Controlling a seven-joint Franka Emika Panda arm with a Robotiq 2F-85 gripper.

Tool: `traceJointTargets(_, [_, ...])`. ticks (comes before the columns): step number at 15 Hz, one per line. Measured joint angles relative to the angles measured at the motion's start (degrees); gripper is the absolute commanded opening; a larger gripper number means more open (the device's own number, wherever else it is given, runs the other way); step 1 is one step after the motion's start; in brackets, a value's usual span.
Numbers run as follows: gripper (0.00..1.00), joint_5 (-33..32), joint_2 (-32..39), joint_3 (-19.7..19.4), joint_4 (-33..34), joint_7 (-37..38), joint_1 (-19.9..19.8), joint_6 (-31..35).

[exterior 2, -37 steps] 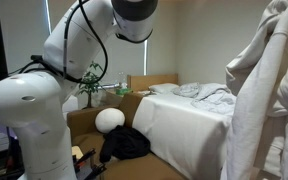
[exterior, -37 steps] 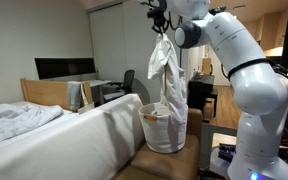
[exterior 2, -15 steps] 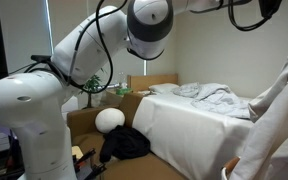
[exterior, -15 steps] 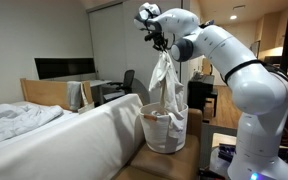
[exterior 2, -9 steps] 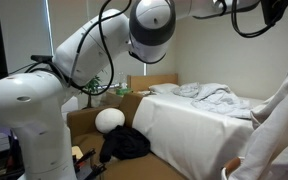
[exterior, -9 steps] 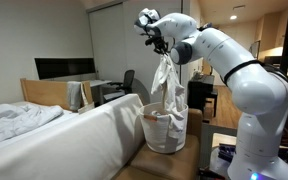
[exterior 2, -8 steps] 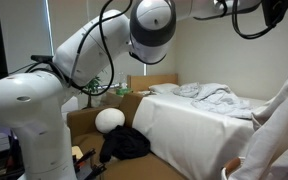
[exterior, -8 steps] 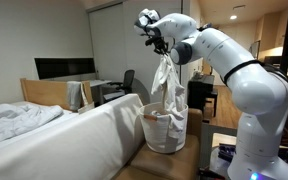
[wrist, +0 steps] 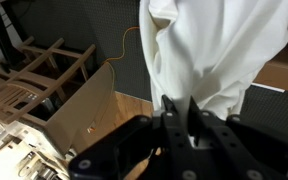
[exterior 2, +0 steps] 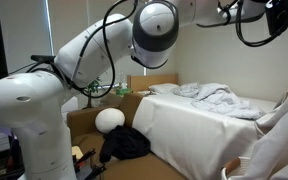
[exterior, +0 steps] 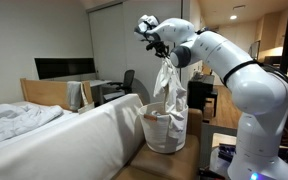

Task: Put the white jersey in the laundry basket

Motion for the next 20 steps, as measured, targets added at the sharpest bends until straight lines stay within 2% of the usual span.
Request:
traceJointTargets(3, [0.14,0.00,0.00,-0.04,0.02,-0.02,0.00,0.00])
traceJointTargets(4, [0.10,0.00,0.00,-0.04,0.02,-0.02,0.00,0.00])
traceJointTargets(8, [0.11,0.51,0.43,0.84,-0.01,0.09,0.02,-0.14])
traceJointTargets(20, [0.11,0.48,9.56,1.35,-0.05,0.35,0.37,-0.19])
